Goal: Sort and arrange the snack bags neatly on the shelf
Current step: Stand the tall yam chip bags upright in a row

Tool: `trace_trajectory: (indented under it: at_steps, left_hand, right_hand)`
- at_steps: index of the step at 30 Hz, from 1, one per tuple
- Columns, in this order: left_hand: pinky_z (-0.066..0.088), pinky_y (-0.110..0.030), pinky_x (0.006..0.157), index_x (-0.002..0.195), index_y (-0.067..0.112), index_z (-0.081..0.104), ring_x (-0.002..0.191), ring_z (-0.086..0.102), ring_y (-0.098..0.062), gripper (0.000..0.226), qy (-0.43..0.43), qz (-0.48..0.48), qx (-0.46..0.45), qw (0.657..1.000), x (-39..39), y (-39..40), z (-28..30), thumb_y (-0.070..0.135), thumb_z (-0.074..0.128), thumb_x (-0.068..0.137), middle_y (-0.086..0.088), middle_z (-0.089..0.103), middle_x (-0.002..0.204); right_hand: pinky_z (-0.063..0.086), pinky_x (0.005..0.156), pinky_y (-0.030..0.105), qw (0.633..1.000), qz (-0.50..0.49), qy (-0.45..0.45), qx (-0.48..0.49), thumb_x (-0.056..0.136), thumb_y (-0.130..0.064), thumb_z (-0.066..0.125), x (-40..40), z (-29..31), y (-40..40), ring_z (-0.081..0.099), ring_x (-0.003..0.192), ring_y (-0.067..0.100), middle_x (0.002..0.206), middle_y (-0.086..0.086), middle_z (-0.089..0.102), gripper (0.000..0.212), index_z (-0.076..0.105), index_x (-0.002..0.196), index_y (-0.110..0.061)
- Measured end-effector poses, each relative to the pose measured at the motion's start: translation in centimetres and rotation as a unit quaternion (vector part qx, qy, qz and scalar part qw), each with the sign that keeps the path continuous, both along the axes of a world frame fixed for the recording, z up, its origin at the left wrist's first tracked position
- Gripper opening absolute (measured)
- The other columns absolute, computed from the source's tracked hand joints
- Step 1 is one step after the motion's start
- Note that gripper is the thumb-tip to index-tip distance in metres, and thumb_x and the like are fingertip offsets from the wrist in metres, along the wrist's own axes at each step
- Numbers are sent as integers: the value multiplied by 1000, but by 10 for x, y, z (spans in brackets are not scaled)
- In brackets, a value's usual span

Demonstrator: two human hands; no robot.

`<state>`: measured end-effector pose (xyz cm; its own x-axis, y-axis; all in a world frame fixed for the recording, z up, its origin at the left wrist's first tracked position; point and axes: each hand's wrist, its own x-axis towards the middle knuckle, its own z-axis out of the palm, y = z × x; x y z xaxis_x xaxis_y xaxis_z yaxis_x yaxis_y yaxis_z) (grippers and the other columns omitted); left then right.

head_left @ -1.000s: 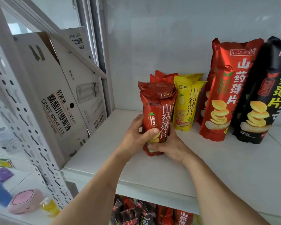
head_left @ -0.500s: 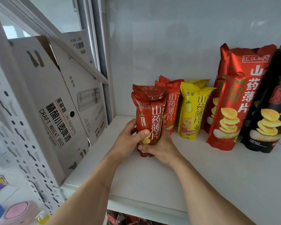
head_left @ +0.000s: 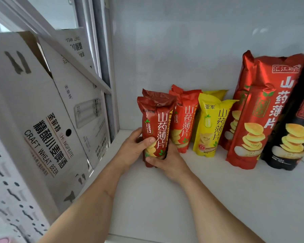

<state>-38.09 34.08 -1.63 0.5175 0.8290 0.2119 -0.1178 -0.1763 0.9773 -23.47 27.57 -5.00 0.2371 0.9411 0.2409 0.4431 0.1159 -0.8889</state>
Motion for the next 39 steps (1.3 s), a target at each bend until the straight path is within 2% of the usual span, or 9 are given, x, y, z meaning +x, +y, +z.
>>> trace_trajectory:
  at_steps: [4,11,14,19,22,26,31,35,39]
  left_hand:
    - [57,-20,81,118,48,58,108,68,-5,46,14,-10,0,1000,1,10,-1,45,77,76,17,70,118]
    - [56,-15,73,118,44,57,96,70,2,44,-1,-25,-12,1000,4,22,-3,40,72,76,21,72,107]
    - [57,-17,78,120,43,57,98,70,0,47,-4,-32,-12,999,5,28,-2,41,72,76,18,71,111]
    - [56,-28,90,134,29,57,109,70,-12,61,-7,-41,-24,999,5,38,-8,44,74,77,7,72,122]
    - [54,-35,97,138,24,56,110,70,-15,68,-6,-38,-30,999,5,43,-10,45,77,77,4,72,123]
    - [53,-34,98,138,24,56,114,68,-18,70,-4,-36,-32,999,4,49,-11,48,75,76,4,72,123]
    - [47,-37,104,141,31,52,122,62,-11,102,-19,-50,-17,998,3,59,-6,77,79,53,9,66,133]
    - [49,-32,100,144,28,46,120,63,-10,120,-30,-70,-25,997,11,66,0,81,80,43,7,65,133]
    - [50,-31,96,144,27,44,121,64,-16,120,-16,-98,-46,994,18,69,-4,79,81,43,3,67,132]
  right_hand:
    - [48,104,42,999,-32,-14,10,58,-61,80,-3,-1,7,52,125,6,135,-19,53,98,32,142,-46]
    - [49,103,41,993,-105,-59,-19,58,-69,73,-14,-5,6,50,128,10,140,-16,51,103,29,147,-42]
    - [48,102,38,979,-158,-127,-19,67,-67,72,-19,-7,-2,47,128,13,141,-11,50,92,36,144,-32]
    - [51,88,34,967,-197,-160,-29,75,-58,72,-25,-8,-7,56,113,16,122,-8,61,63,50,126,-27]
    - [50,84,31,963,-209,-169,-34,78,-53,73,-26,-5,-5,58,109,16,118,-7,63,55,51,120,-25]
    - [46,78,29,956,-227,-177,-46,81,-50,71,-27,-1,1,58,107,17,115,-6,62,47,52,115,-24]
    - [50,90,36,957,-229,-174,-38,79,-56,69,-28,-3,9,55,115,18,126,-6,58,62,47,128,-26]
    - [48,96,38,963,-212,-161,-26,81,-56,67,-29,-3,13,53,121,17,136,-9,54,71,39,140,-29]
    - [47,98,38,968,-200,-152,-22,84,-53,65,-28,-2,15,54,122,17,139,-10,53,69,36,143,-30]
